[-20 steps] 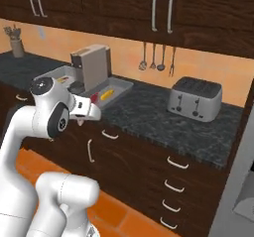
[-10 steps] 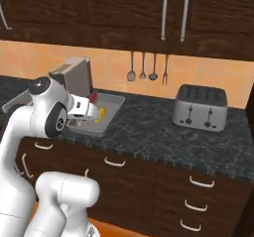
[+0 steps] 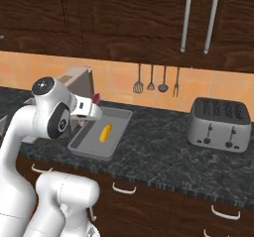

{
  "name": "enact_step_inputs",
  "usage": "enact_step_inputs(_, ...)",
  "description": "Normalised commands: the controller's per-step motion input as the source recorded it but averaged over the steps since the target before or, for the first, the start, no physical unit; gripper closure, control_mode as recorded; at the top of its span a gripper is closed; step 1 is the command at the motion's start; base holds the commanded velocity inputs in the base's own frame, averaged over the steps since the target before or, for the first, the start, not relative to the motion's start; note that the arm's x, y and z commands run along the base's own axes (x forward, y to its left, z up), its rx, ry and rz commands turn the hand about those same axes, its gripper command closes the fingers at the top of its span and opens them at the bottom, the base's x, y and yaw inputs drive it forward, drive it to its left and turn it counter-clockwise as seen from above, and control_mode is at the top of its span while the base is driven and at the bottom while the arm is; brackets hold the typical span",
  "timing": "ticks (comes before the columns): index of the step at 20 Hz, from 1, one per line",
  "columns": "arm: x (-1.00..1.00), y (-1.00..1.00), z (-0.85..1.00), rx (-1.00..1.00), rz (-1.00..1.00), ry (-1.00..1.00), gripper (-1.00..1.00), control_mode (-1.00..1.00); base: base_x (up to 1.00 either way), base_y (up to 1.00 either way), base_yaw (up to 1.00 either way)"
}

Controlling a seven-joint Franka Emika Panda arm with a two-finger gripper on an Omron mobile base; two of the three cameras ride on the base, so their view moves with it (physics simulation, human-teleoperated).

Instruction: Place one corn and one steak in each tupperware on the nearby counter, to pack two identical lunches.

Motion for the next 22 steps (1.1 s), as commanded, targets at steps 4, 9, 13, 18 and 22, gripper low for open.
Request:
enact_step_inputs(4,0.14,0.18,-0.33,0.0,0.04,0.07,1.0,-1.0,0.21,0.04,0.0)
enact_step_inputs(9,0.63,0.18,-0.93,0.05,0.22,0.21,1.0,-1.0,0.0,0.0,0.0)
enact_step_inputs(13,1.0,0.23,-0.4,0.0,0.15,0.12,1.0,-1.0,0.0,0.0,0.0)
enact_step_inputs(18,0.7,0.03,-0.47,0.0,0.1,0.09,1.0,-1.0,0.0,0.0,0.0)
enact_step_inputs(22,0.36,0.03,-0.63,0.0,0.08,0.1,1.0,-1.0,0.0,0.0,0.0)
